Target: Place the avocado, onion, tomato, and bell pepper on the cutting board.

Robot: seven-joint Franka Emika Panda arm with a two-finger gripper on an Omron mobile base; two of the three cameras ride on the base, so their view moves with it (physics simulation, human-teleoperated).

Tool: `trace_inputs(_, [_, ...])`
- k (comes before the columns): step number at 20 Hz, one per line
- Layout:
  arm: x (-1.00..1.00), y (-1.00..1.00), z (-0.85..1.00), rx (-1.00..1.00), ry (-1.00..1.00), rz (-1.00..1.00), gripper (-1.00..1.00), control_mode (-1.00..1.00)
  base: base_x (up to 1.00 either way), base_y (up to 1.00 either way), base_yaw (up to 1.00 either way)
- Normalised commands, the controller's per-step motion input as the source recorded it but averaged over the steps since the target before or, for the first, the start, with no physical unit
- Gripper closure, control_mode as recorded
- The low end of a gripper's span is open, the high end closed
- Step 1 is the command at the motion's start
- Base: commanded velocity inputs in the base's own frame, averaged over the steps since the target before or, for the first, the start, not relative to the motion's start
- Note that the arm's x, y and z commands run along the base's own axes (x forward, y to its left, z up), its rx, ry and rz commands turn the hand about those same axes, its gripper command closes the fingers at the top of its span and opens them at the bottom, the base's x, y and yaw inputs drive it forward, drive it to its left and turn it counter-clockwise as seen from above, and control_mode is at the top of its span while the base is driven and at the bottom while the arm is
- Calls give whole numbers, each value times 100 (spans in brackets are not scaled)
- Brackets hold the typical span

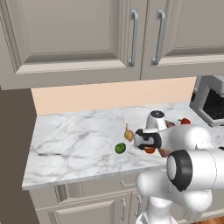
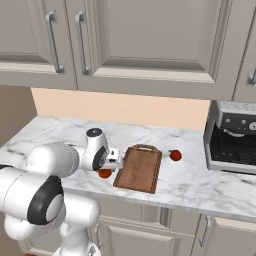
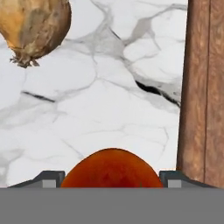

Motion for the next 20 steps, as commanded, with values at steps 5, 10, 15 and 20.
trace_inputs(5, [2, -10, 53, 1, 2, -8, 100, -100, 0, 0, 0])
trace_inputs(10, [16, -22, 57, 0, 2, -11, 100, -100, 0, 0, 0])
trace_inputs(15, [38, -43, 10, 0, 0, -9, 100, -100, 0, 0, 0])
trace_inputs(20, [60, -42, -1, 2, -1, -3, 100, -100, 0, 0, 0])
